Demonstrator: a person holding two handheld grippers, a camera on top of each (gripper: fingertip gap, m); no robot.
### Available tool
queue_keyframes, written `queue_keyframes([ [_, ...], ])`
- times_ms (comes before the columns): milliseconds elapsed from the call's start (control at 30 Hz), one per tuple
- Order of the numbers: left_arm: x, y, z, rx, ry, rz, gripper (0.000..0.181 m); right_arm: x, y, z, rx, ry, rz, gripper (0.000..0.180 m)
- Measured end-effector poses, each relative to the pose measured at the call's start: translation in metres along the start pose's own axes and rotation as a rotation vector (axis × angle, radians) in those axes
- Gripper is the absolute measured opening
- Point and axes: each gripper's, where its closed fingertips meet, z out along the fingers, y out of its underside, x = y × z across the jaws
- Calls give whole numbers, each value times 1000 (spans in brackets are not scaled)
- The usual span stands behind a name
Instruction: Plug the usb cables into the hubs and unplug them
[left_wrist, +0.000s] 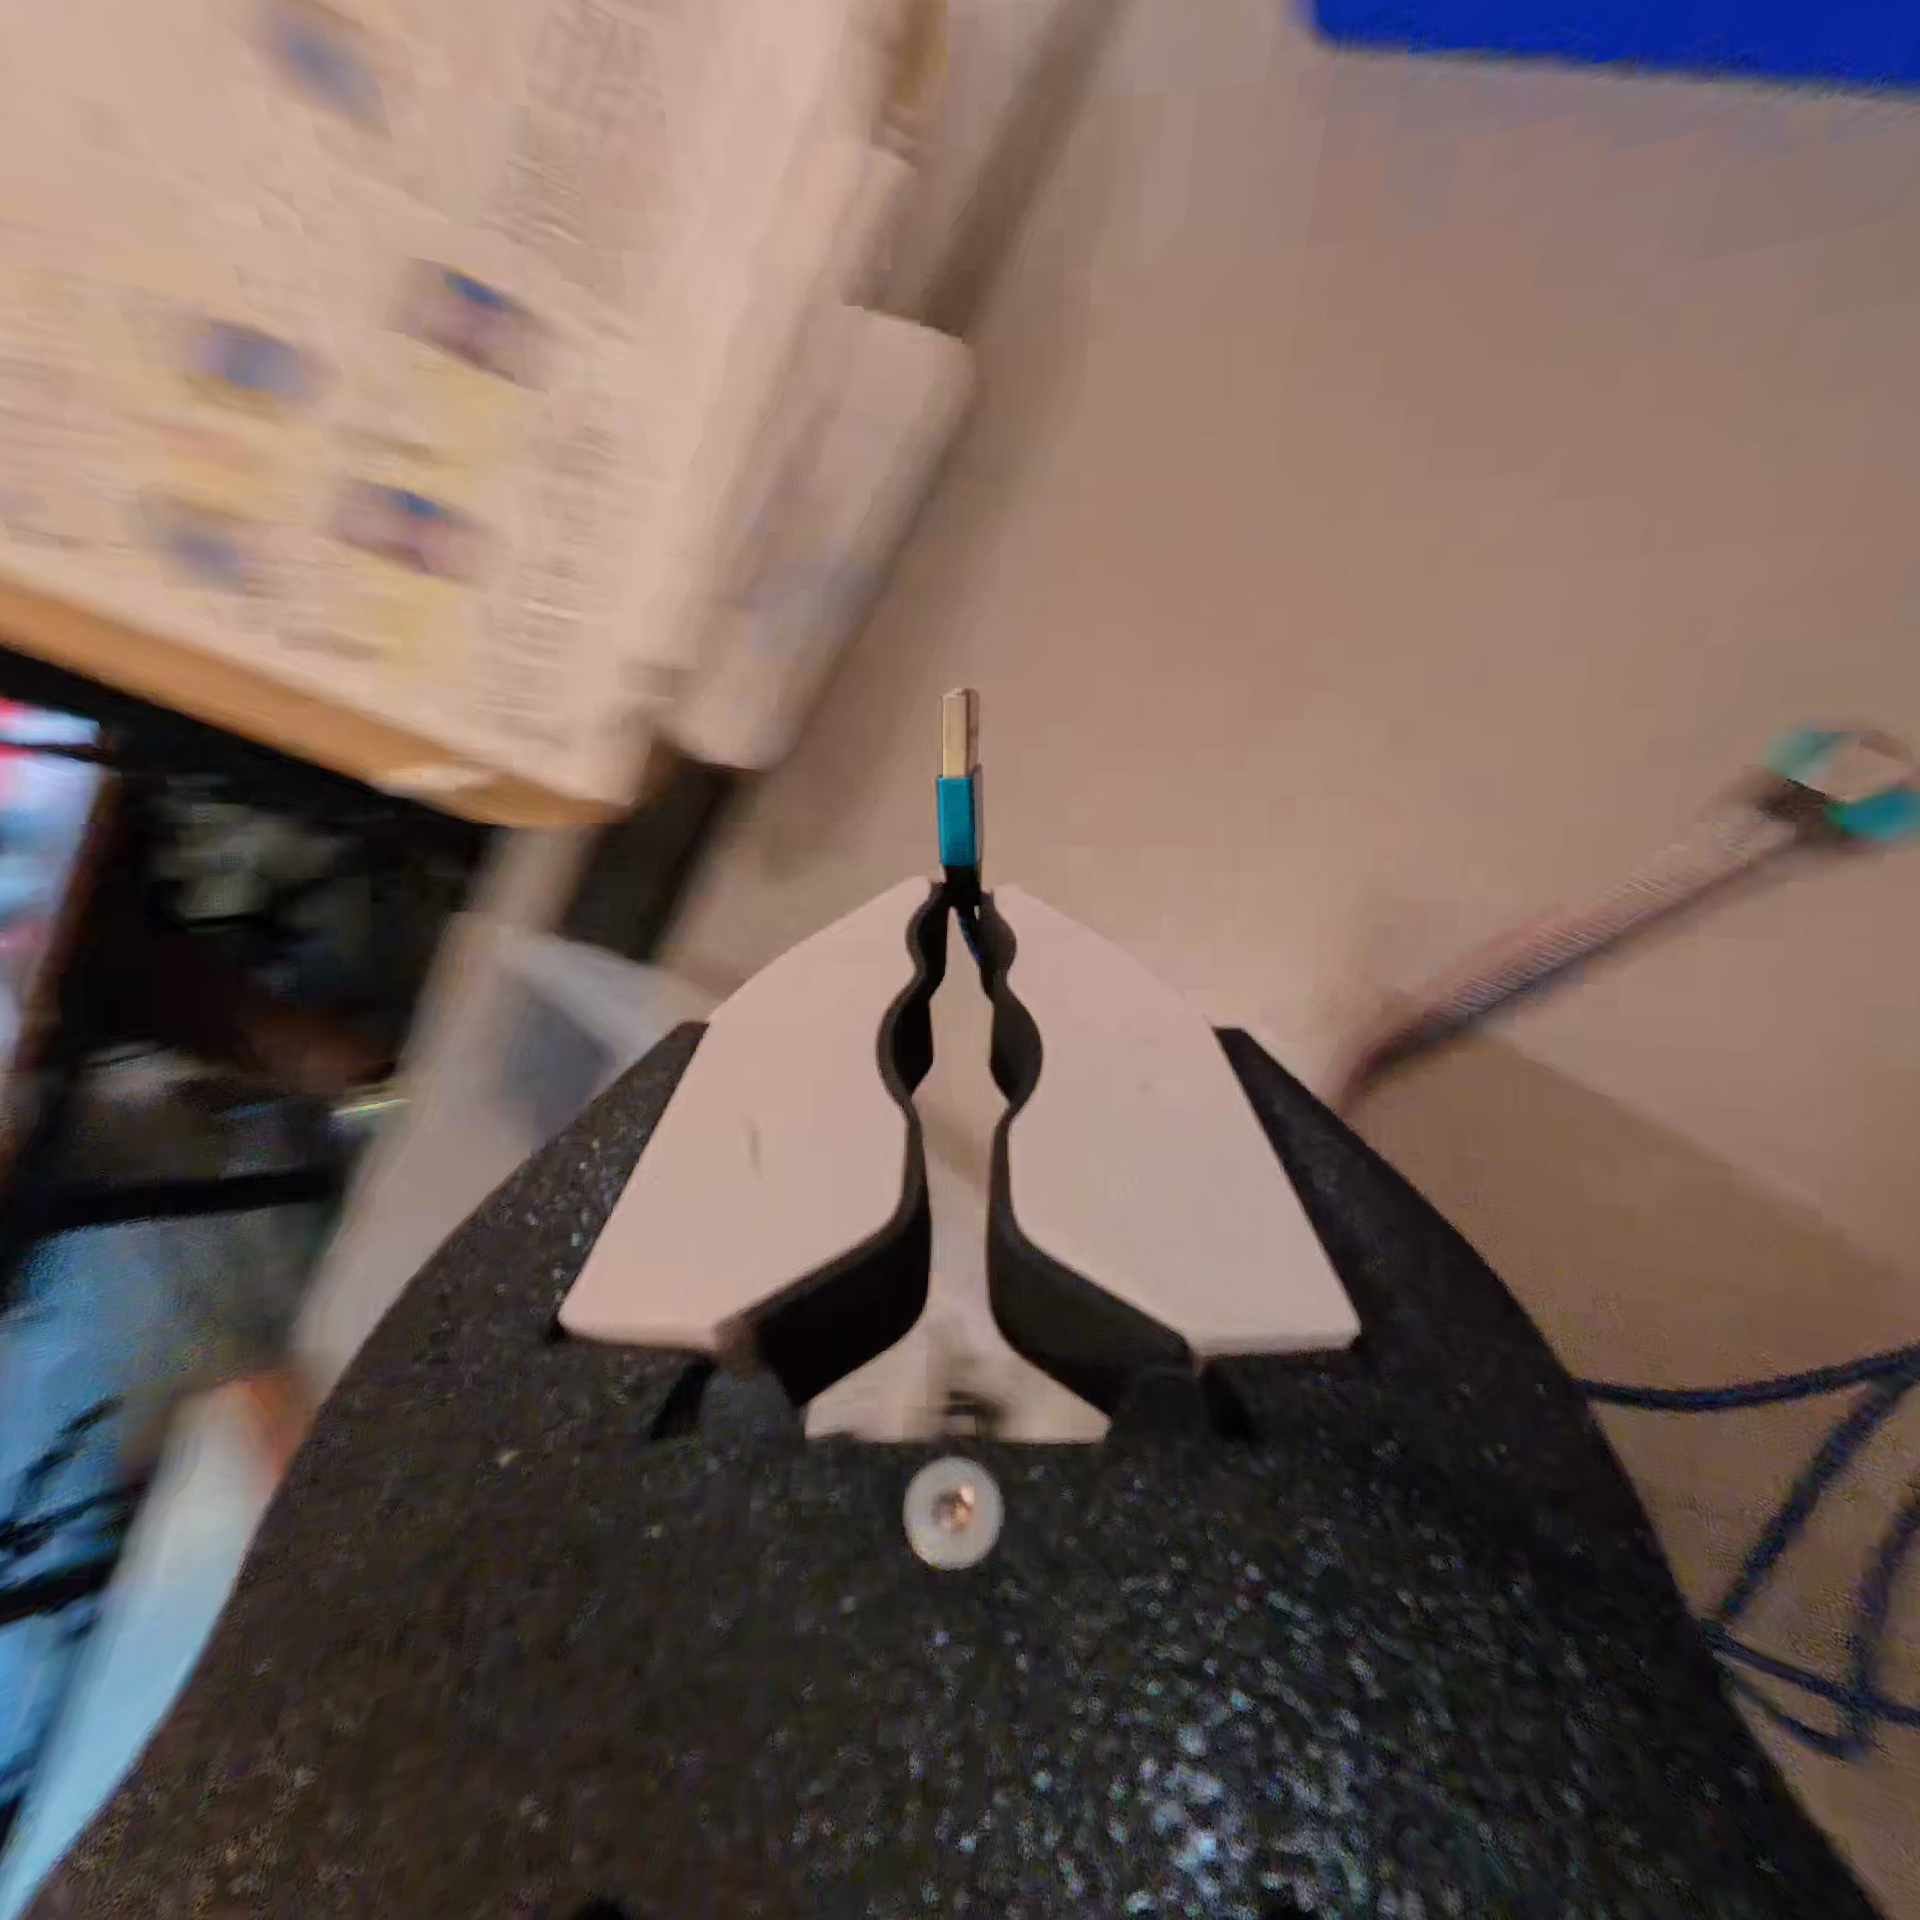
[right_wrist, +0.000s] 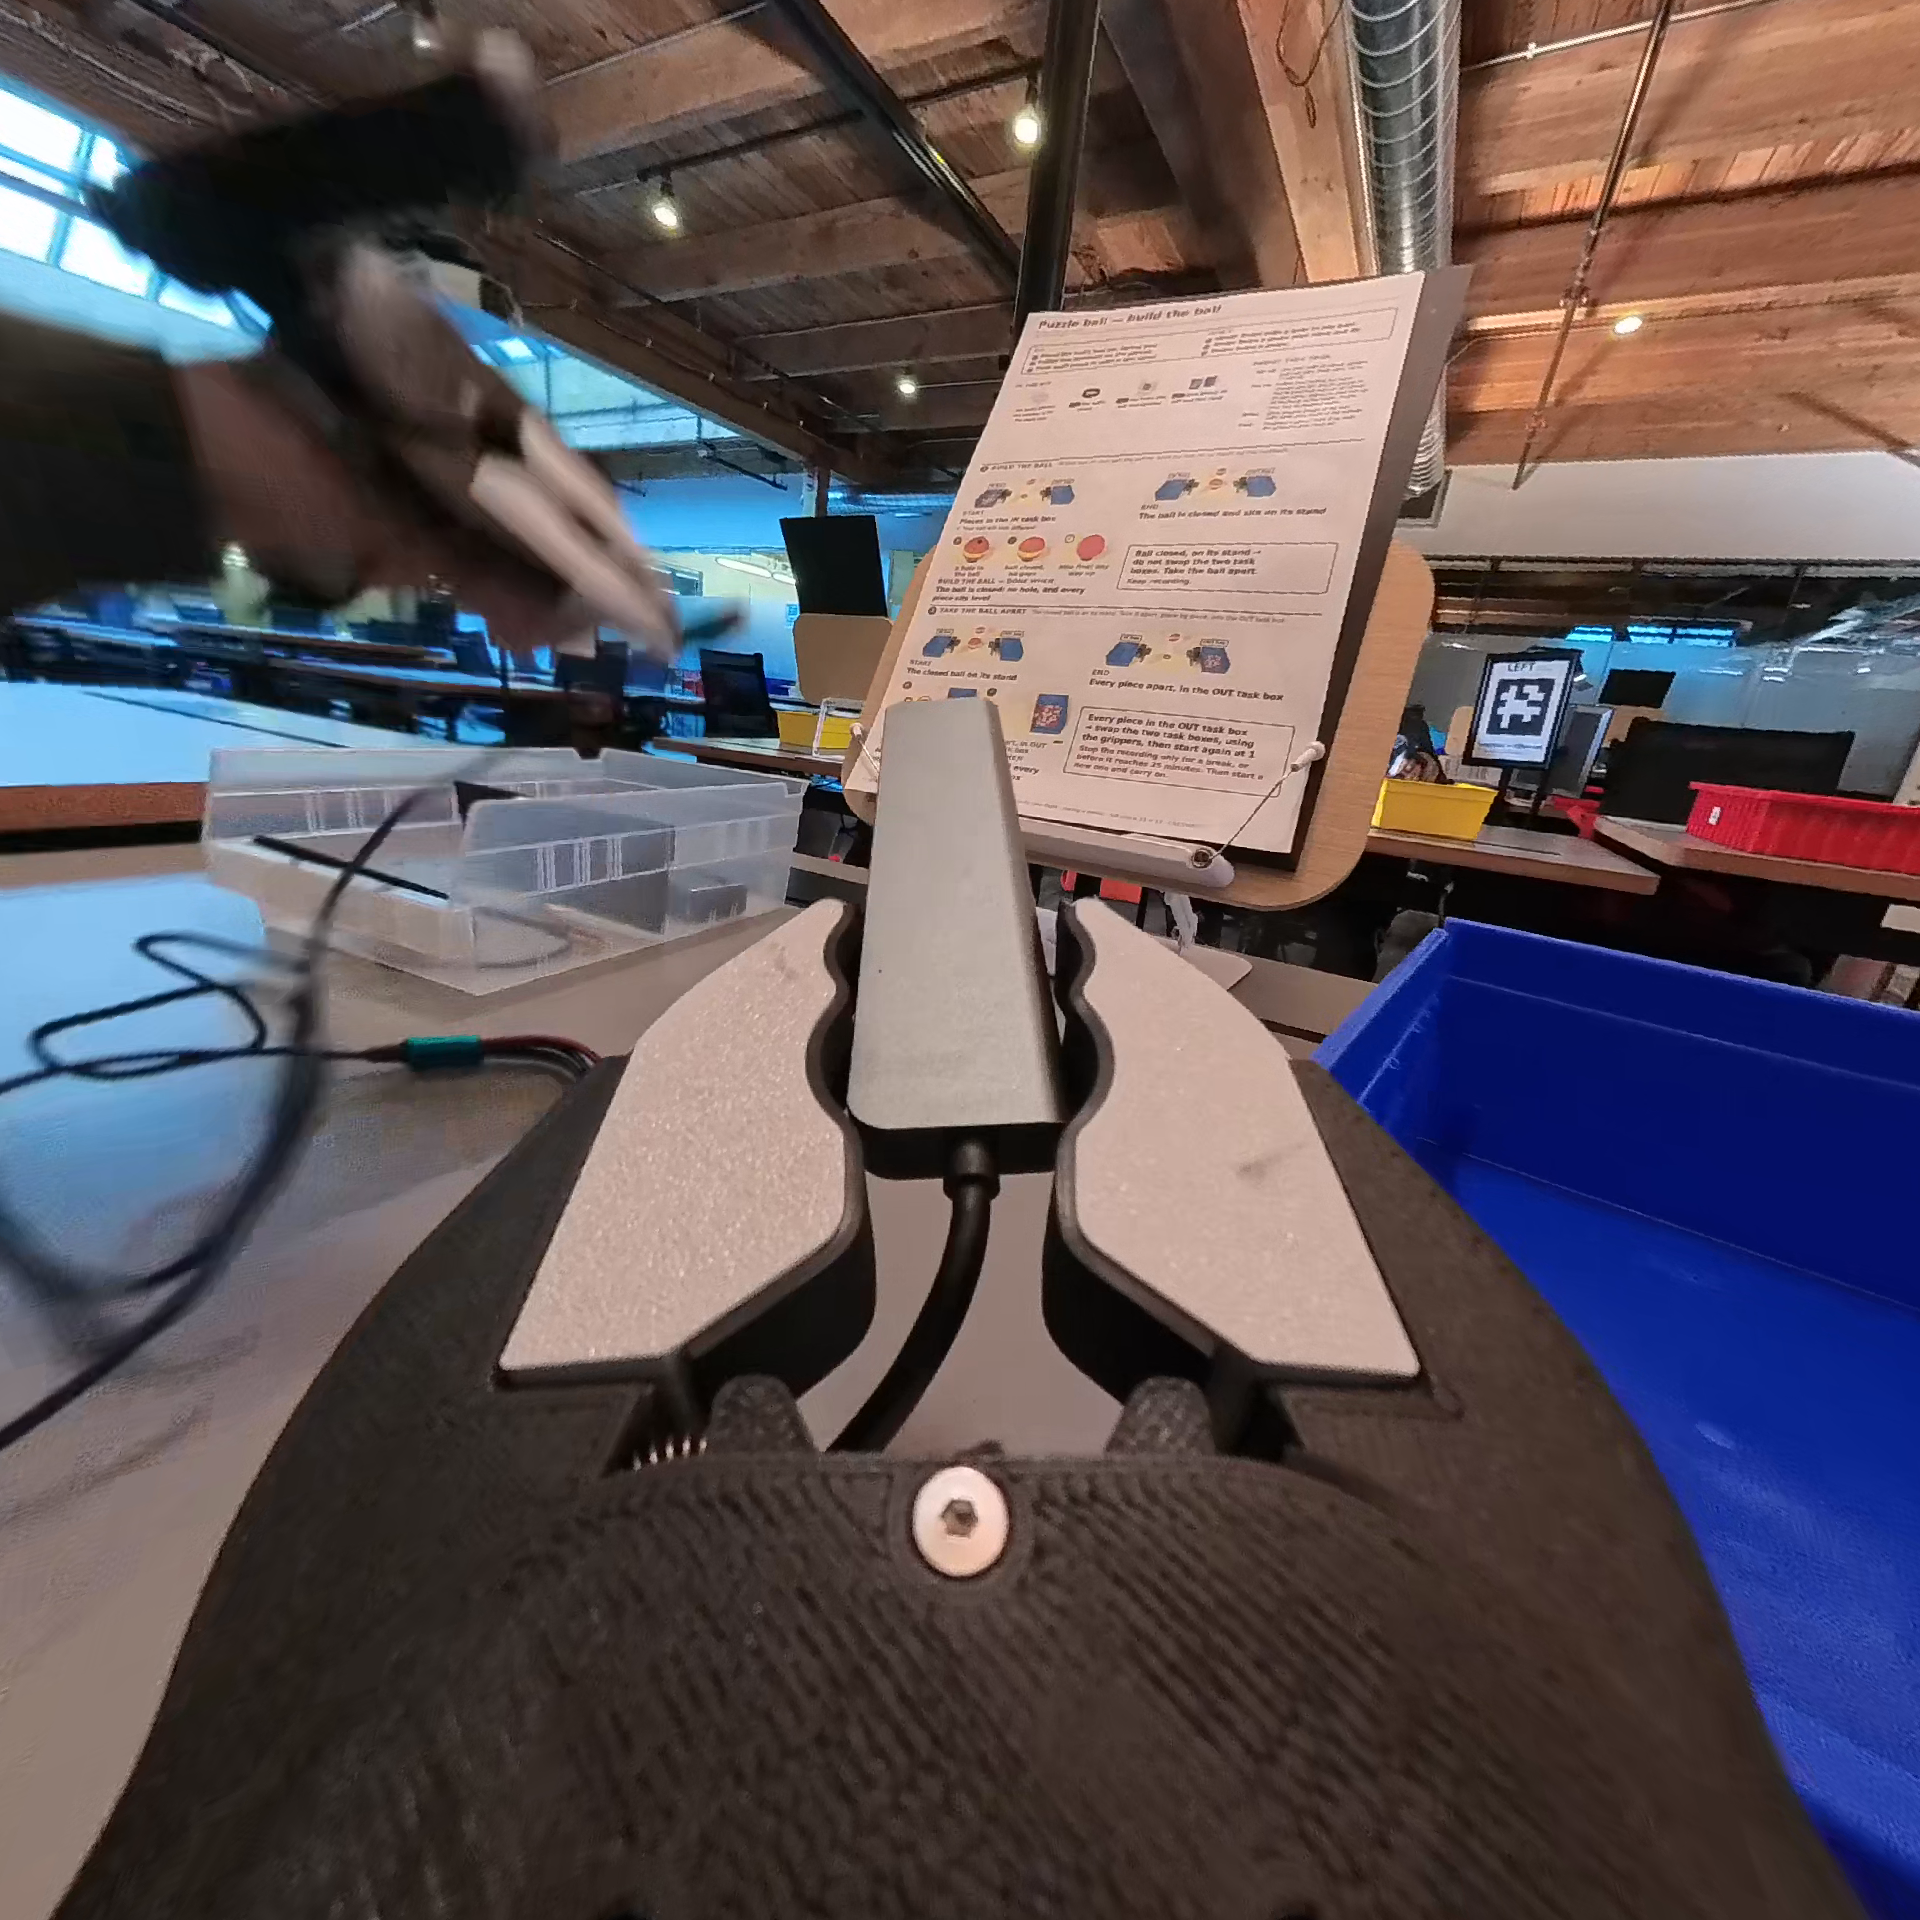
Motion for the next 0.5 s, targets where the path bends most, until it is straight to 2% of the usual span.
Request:
queue_keyframes([
  [33,-48,-20,-17,21,-141,14,5,0,0,0,0,0,-2,36],
  [133,-167,-78,-96,92,-519,29,4,-2,0,0,-2,-3,-18,36],
  [233,-224,-124,-191,249,-827,5,5,-2,0,0,-4,4,-29,36],
  [267,-220,-135,-213,313,-865,23,4,-1,0,0,-4,9,-28,36],
  [333,-173,-153,-221,447,-759,121,4,2,0,-1,-2,20,-20,36],
  [433,-62,-132,-178,455,-463,256,5,7,-1,-3,0,46,-17,36],
  [500,17,-96,-137,392,-280,333,5,11,-1,-4,2,66,-12,36],
])
